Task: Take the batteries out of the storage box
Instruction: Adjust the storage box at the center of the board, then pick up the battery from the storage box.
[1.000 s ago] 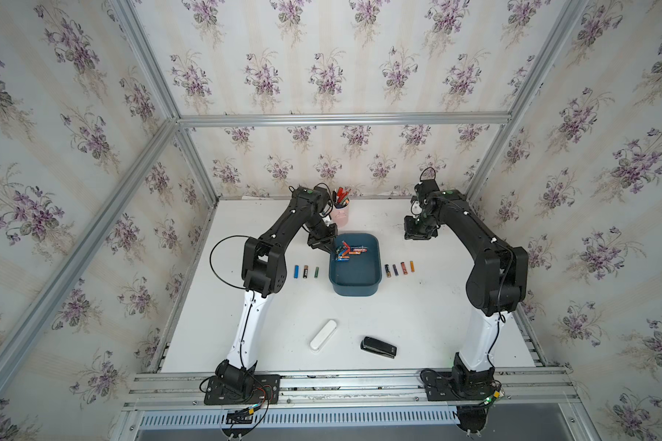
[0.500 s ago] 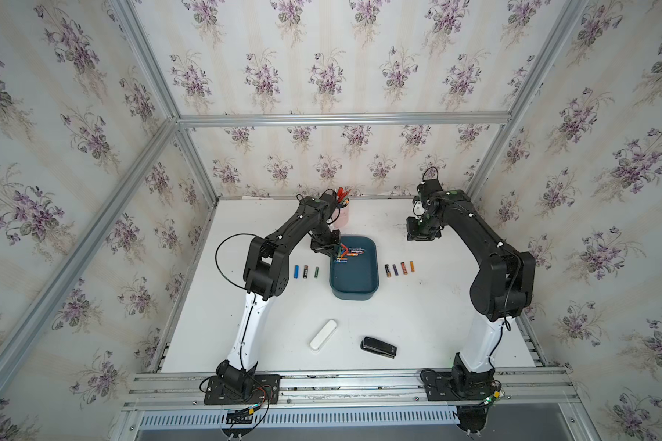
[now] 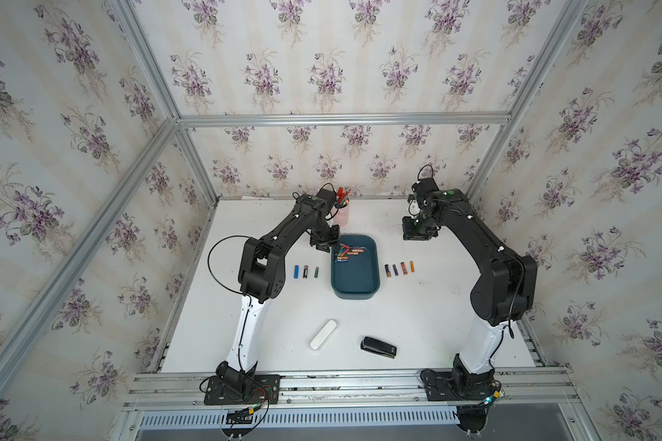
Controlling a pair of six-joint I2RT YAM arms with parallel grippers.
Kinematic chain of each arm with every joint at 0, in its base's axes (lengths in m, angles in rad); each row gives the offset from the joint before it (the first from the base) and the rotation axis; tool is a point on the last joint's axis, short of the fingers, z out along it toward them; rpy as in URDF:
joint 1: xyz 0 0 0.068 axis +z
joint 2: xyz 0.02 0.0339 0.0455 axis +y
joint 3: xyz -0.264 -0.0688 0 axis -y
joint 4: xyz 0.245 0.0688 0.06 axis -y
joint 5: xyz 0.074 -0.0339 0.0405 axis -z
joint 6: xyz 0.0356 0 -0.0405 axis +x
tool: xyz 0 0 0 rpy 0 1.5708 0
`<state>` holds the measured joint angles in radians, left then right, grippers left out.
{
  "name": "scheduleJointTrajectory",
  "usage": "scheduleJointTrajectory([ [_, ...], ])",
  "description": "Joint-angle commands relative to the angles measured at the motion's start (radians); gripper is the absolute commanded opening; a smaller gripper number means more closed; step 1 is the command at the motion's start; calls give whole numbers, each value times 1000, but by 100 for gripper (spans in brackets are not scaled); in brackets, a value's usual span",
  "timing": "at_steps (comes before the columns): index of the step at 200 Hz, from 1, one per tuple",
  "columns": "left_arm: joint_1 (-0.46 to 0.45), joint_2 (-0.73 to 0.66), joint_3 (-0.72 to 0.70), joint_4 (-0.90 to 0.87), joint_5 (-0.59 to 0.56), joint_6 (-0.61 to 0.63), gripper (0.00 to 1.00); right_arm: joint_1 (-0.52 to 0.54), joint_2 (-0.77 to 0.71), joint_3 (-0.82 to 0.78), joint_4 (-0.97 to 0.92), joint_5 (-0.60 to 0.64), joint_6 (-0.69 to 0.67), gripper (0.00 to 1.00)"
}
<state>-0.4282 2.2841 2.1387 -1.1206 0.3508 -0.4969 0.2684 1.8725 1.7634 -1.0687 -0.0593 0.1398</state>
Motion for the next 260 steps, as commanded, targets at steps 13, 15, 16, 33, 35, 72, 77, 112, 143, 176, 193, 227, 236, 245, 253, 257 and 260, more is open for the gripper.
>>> scheduleJointTrajectory([
  [13,16,-122,-6,-52,-56,13,40,76,12,1,20,21,12,34],
  [15,18,-128,-7,-54,-58,15,40,83,13,-1,24,23,12,34],
  [16,19,-131,-9,-56,-60,16,40,86,13,-1,26,24,13,34],
  [33,30,-186,-60,-68,-79,33,40,131,33,6,42,23,24,33],
  [35,31,-194,-68,-66,-80,34,40,137,36,10,42,23,25,34],
  [72,49,-324,-288,-26,-87,50,40,229,96,85,59,24,35,34],
  [77,49,-338,-313,-22,-92,52,40,239,107,95,63,24,34,34],
  [112,60,-403,-436,0,-103,79,41,314,190,177,65,48,13,34],
  [143,66,-394,-462,7,-91,99,41,343,228,166,87,35,-18,34],
  [176,71,-384,-480,31,-102,108,41,376,262,131,143,27,-54,34],
  [193,74,-385,-500,39,-109,110,41,393,288,125,167,30,-90,34],
  [227,81,-395,-551,57,-116,119,41,408,341,137,216,32,-161,35],
  [236,85,-397,-562,60,-116,122,41,407,354,148,224,29,-175,35],
  [245,90,-399,-576,64,-116,125,41,410,367,157,228,31,-186,35],
  [253,95,-402,-585,69,-117,126,41,410,381,169,229,32,-200,35],
  [257,97,-402,-589,71,-116,126,40,411,388,176,228,37,-205,35],
  [260,100,-403,-593,72,-116,128,41,411,392,180,228,41,-207,35],
])
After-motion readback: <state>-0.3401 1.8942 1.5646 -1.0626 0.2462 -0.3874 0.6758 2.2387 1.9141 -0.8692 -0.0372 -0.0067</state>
